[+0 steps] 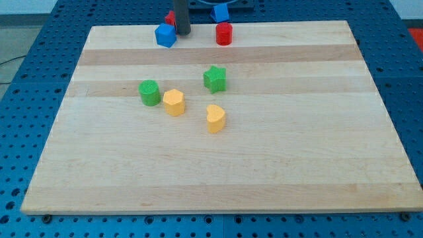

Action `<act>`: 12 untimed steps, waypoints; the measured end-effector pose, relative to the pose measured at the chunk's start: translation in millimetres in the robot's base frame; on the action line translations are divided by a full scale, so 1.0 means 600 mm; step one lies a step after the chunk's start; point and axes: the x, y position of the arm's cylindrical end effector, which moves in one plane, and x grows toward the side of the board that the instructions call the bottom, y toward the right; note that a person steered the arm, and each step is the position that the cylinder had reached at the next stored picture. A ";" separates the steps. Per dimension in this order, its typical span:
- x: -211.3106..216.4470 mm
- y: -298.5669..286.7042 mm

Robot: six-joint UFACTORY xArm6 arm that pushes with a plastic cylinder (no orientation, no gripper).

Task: Place the blue cube top right to the green circle

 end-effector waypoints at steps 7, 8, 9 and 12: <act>0.111 0.017; 0.089 0.046; 0.105 0.098; 0.183 0.083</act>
